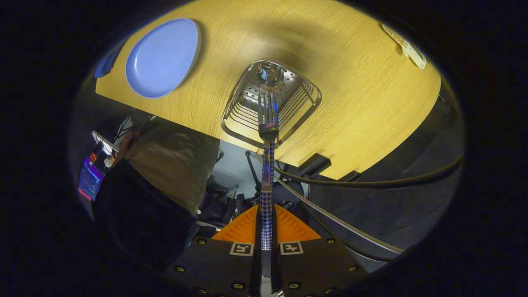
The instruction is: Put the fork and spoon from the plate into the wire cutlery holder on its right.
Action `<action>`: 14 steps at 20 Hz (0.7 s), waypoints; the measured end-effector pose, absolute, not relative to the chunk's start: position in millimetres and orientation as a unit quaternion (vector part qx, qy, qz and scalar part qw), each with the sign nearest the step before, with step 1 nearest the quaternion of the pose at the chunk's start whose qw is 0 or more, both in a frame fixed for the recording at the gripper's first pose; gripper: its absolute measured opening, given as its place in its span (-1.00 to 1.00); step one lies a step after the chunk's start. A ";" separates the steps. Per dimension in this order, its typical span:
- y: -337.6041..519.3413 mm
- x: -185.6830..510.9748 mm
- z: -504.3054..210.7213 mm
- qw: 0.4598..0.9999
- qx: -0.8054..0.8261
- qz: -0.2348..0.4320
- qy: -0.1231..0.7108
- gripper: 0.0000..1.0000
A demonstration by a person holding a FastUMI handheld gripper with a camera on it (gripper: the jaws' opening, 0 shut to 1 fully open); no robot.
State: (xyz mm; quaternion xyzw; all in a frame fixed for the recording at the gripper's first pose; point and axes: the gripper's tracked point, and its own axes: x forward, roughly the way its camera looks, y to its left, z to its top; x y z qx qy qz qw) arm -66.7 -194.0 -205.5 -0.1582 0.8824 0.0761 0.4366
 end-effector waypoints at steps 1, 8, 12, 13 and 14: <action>-193.1 -62.3 -206.0 0.439 -0.154 0.075 0.882 -0.78; -197.0 -66.1 -194.2 0.443 -0.108 0.094 0.885 -0.04; -200.0 -85.0 -183.4 0.496 -0.070 0.097 0.860 0.25; -198.5 -87.9 -183.8 0.516 -0.056 0.096 0.850 0.87; -198.1 -95.3 -184.8 0.533 -0.045 0.094 0.839 0.99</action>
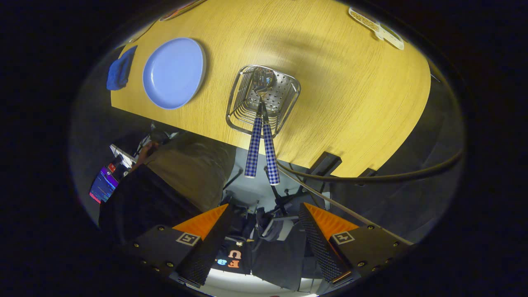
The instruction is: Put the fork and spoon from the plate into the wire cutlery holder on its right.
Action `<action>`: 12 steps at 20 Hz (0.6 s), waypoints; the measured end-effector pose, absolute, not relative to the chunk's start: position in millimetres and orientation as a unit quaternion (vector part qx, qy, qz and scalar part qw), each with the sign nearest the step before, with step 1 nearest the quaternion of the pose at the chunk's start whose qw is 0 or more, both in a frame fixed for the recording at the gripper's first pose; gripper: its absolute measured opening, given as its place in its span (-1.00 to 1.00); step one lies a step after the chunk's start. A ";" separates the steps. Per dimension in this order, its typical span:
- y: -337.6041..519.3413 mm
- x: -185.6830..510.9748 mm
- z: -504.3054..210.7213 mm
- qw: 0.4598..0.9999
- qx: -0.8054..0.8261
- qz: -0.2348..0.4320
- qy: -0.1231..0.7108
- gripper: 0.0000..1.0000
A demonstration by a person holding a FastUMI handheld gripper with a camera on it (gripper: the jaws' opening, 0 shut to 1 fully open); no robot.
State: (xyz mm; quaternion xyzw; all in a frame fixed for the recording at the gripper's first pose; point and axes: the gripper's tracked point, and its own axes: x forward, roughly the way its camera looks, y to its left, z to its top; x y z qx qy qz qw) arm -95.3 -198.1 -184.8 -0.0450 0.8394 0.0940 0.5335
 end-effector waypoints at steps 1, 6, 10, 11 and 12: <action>-196.0 -102.1 -184.9 0.552 -0.032 0.092 0.828 0.99; -156.9 -123.9 -191.4 0.664 0.046 0.091 0.741 1.00; -121.8 -98.7 -178.7 0.776 0.076 0.072 0.622 1.00; -115.2 -87.3 -178.9 0.805 0.081 0.062 0.584 1.00; -106.8 -69.9 -174.9 0.836 0.084 0.056 0.539 1.00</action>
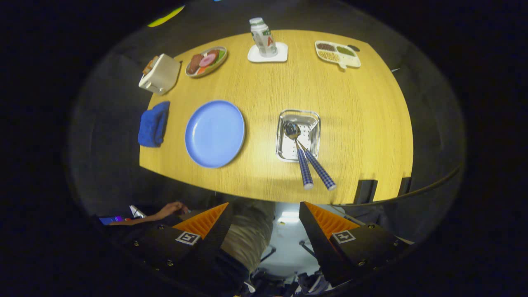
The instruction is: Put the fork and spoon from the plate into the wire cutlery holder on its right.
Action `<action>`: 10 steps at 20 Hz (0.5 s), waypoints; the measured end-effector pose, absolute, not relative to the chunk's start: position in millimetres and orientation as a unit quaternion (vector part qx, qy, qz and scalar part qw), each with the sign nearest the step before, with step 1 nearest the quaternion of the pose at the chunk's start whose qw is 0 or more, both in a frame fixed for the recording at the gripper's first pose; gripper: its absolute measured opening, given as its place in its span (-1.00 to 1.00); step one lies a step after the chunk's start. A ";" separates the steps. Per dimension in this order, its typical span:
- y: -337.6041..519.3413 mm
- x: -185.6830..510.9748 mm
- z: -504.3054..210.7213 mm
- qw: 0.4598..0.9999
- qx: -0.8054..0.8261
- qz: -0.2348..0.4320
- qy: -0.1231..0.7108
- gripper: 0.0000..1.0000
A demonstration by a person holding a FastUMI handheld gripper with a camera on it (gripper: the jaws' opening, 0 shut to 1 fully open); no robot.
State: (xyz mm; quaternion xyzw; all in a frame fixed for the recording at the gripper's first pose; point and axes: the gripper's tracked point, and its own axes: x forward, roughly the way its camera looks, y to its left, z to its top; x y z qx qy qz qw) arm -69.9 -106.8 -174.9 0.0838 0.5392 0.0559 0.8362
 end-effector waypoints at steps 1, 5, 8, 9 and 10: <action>-98.7 -50.7 -168.2 0.868 0.089 0.047 0.487 1.00; -71.1 3.2 -104.9 0.954 0.102 0.014 0.283 0.99; -67.3 19.6 -53.8 0.982 0.068 -0.003 0.177 1.00; -68.7 23.0 -34.4 0.989 0.052 -0.011 0.136 0.99; -67.9 28.2 -8.7 0.995 0.038 -0.019 0.090 1.00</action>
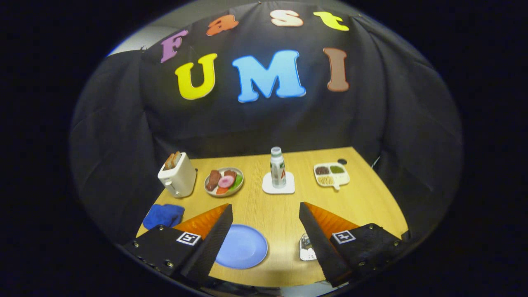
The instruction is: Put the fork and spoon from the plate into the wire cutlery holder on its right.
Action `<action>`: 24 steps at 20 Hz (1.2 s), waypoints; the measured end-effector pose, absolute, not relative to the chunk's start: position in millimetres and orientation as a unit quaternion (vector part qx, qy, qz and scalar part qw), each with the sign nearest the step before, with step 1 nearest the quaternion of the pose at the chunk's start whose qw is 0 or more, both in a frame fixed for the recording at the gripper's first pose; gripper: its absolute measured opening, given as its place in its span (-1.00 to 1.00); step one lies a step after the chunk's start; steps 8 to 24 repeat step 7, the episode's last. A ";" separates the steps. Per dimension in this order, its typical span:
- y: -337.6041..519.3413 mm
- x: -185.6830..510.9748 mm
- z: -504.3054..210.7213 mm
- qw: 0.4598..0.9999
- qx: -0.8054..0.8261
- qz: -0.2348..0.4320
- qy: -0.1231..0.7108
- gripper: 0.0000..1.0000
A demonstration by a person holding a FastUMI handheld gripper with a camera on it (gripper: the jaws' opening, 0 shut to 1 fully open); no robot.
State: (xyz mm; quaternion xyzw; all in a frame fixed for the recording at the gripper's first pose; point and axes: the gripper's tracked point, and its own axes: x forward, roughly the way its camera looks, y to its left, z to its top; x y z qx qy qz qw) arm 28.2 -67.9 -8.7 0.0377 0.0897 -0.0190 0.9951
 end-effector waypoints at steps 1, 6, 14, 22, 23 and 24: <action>-63.4 33.9 17.4 0.998 0.027 -0.025 0.044 0.99; -53.9 42.4 105.4 0.991 -0.014 -0.050 -0.121 0.98; -59.3 43.5 113.5 0.989 -0.021 -0.062 -0.134 0.98; -59.3 43.5 113.5 0.989 -0.021 -0.062 -0.134 0.98; -59.3 43.5 113.5 0.989 -0.021 -0.062 -0.134 0.98; -59.3 43.5 113.5 0.989 -0.021 -0.062 -0.134 0.98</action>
